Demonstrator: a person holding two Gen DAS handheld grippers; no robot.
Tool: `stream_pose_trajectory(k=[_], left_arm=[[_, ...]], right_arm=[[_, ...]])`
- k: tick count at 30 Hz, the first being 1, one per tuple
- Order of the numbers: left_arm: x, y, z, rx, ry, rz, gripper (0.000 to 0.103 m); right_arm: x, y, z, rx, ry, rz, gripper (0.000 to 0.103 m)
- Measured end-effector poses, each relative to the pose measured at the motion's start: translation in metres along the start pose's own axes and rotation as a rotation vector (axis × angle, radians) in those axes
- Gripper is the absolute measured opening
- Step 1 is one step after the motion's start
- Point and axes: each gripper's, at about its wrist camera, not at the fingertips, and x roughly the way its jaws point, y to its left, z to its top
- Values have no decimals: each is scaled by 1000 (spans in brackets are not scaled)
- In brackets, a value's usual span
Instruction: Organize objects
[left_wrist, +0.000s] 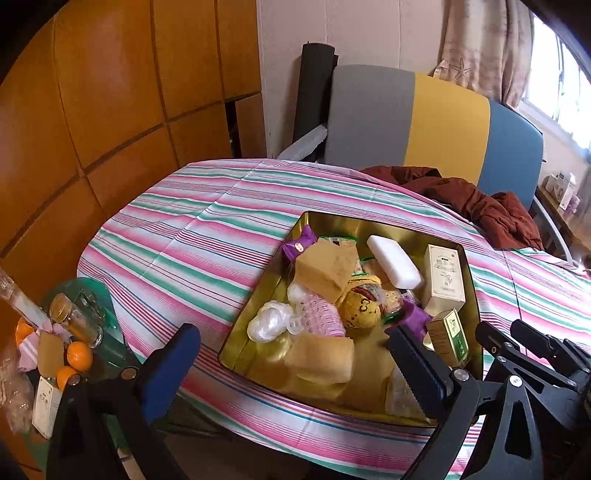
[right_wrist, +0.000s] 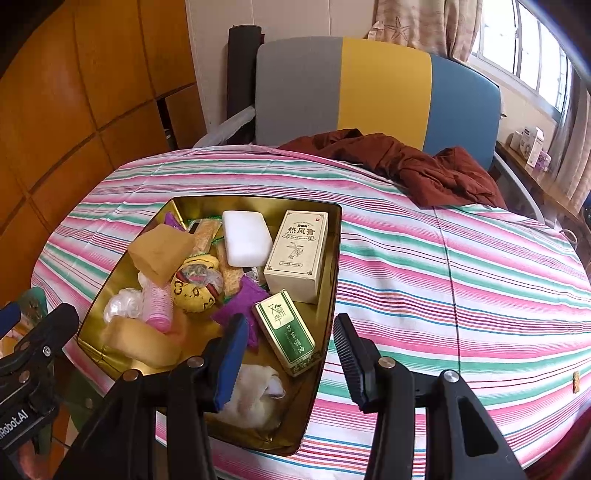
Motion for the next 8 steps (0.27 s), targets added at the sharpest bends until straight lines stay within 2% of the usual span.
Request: stream_pose_trajectory(k=[8], left_arm=[[-1, -5, -3, 8, -16, 3, 103]], right_arm=[[2, -2, 0, 8, 4, -5, 48]])
